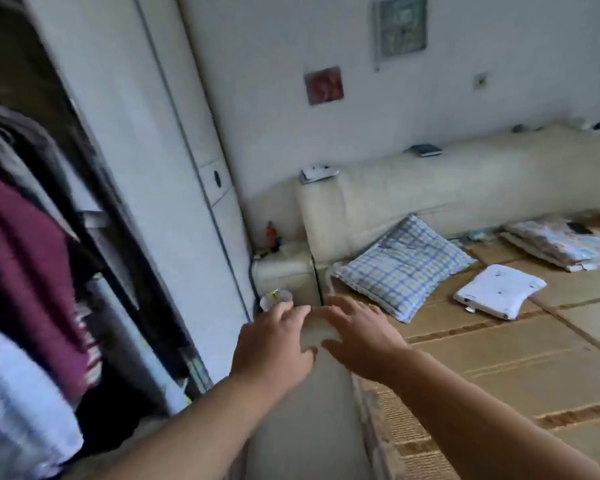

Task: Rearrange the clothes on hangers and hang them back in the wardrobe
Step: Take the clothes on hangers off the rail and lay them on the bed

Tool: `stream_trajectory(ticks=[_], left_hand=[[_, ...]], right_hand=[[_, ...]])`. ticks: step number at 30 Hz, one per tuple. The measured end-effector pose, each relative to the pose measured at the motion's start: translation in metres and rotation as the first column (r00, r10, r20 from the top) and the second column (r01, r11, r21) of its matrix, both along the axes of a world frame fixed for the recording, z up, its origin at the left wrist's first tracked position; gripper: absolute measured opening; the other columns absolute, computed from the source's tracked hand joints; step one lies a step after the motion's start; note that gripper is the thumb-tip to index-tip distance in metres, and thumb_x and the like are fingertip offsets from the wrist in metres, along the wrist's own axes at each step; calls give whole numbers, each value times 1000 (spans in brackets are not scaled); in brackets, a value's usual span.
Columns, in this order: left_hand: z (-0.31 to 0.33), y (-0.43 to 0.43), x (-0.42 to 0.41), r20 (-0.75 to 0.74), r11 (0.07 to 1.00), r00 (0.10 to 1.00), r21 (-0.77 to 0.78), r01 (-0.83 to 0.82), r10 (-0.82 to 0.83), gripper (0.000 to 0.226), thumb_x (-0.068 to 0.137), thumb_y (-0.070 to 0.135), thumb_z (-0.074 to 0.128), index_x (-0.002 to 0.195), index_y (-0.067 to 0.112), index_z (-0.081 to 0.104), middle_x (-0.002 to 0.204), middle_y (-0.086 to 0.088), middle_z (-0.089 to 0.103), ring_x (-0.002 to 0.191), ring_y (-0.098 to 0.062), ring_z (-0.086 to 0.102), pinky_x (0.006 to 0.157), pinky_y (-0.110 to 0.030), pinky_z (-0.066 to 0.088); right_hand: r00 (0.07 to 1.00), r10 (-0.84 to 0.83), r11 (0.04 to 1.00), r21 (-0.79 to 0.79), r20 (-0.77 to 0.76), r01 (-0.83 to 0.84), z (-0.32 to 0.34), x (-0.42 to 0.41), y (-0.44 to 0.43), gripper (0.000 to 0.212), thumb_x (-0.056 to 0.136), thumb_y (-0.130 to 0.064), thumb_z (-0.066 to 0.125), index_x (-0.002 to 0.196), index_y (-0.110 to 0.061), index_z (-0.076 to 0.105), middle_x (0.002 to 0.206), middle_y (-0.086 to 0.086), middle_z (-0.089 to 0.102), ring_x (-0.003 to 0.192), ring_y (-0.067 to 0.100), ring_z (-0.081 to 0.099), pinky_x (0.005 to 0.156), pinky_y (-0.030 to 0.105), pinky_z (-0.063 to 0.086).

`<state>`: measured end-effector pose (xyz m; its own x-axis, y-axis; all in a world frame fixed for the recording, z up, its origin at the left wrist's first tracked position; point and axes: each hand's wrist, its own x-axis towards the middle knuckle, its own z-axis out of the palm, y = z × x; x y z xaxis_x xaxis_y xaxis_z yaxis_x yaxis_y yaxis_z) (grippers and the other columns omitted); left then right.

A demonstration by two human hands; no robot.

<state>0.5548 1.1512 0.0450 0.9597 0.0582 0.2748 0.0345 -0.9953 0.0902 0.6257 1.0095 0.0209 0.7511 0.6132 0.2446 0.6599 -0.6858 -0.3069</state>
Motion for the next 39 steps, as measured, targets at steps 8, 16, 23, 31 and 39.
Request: stream_trajectory(ticks=[8, 16, 23, 31, 39], left_hand=[[77, 134, -113, 308, 948, 904, 21, -317, 295, 57, 80, 45, 55, 134, 34, 42, 143, 5, 40, 130, -20, 41, 105, -36, 36], [168, 213, -190, 507, 769, 724, 171, -616, 467, 61, 80, 51, 52, 138, 35, 39, 148, 2, 35, 134, -21, 35, 109, -42, 31], [252, 264, -224, 782, 528, 437, 166, -833, 444, 52, 68, 42, 56, 119, 30, 60, 132, -1, 54, 129, -26, 43, 105, -48, 33], [324, 303, -219, 843, 357, 56, -165, -919, 535, 90, 87, 32, 57, 151, 21, -5, 159, 0, 5, 141, -23, 26, 104, -37, 35], [334, 323, -207, 886, 367, -131, -314, -876, 445, 82, 80, 23, 61, 148, 24, 17, 142, -3, 44, 123, -22, 47, 97, -28, 38]], right_hand=[[944, 283, 953, 65, 169, -297, 88, -69, 176, 58, 89, -44, 51, 142, -41, 28, 154, -9, 23, 137, 18, 32, 110, 34, 30], [761, 544, 769, 152, 353, -621, 176, -115, 297, 60, 85, -40, 52, 141, -41, 31, 149, -10, 30, 136, 13, 32, 109, 37, 30], [588, 689, 530, 259, 424, -807, 239, -112, 381, 57, 87, -42, 57, 140, -36, 37, 145, -11, 36, 134, 11, 36, 108, 40, 34], [344, 826, 216, 313, 446, -925, 317, -116, 467, 53, 92, -36, 56, 141, -25, 40, 147, -7, 40, 135, 9, 34, 106, 16, 23], [179, 905, 46, 329, 386, -943, 363, -149, 546, 47, 89, -17, 59, 134, -21, 48, 130, 1, 57, 119, 20, 52, 92, 18, 37]])
